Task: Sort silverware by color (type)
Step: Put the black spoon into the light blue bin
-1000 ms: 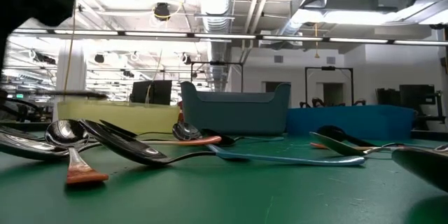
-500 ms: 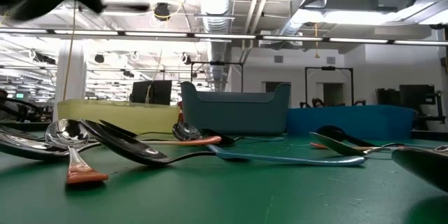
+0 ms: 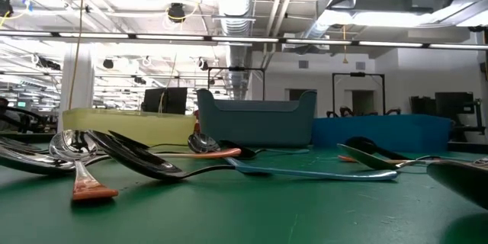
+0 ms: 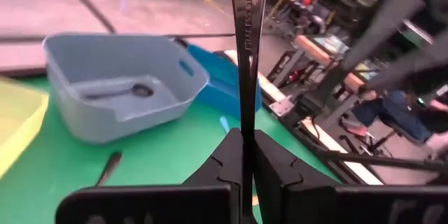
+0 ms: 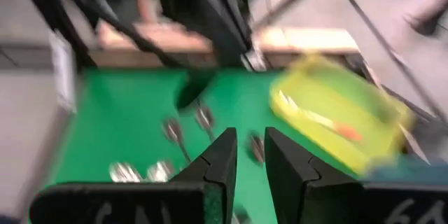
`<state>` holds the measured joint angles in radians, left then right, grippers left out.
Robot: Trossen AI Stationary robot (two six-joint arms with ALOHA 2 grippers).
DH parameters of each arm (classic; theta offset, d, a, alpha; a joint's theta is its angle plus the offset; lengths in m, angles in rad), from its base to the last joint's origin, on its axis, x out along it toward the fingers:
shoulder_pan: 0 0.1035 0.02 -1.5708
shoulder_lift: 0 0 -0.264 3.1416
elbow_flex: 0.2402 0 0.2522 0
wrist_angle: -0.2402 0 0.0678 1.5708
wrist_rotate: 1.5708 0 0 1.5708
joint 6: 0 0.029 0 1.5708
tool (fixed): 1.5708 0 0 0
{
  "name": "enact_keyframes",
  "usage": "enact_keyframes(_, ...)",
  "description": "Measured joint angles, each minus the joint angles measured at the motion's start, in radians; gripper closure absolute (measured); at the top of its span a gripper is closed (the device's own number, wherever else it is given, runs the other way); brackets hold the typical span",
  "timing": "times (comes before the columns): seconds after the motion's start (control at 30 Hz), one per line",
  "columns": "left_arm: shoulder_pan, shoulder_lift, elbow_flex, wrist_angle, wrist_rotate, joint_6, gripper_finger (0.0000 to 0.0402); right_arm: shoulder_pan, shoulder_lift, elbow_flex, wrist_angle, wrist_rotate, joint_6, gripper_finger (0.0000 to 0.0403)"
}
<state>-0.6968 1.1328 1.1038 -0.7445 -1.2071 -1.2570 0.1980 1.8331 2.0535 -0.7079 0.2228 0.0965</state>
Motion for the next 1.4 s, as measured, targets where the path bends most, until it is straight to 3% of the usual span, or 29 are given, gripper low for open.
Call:
enact_keyframes(0.13, 0.0, -0.02, 0.0, 0.093, 0.018, 0.188, 0.0401, -0.052, -0.001, -0.009, 0.127, -0.17, -0.001, 0.0316)
enact_keyframes(0.37, 0.006, -0.054, 0.0, 0.208, 0.076, 0.432, 0.0401, -0.13, -0.007, -0.009, 0.202, -0.351, -0.017, 0.0316)
enact_keyframes(0.63, 0.079, -0.167, 0.0, 0.247, 0.204, 0.65, 0.0401, -0.162, 0.005, -0.009, 0.254, -0.36, -0.082, 0.0316)
enact_keyframes(0.9, 0.244, -0.305, 0.0, 0.246, 0.458, 0.894, 0.0401, -0.194, 0.005, -0.008, 0.397, -0.335, -0.109, 0.0307)
enact_keyframes(1.17, 0.423, -0.433, -0.068, 0.35, 0.69, 1.112, 0.0401, -0.252, 0.07, -0.005, 0.587, -0.326, -0.101, 0.0221)
enact_keyframes(1.4, 0.628, -0.543, -0.208, 0.443, 0.905, 1.141, 0.0401, -0.293, 0.107, -0.008, 0.666, -0.326, -0.061, 0.0175)
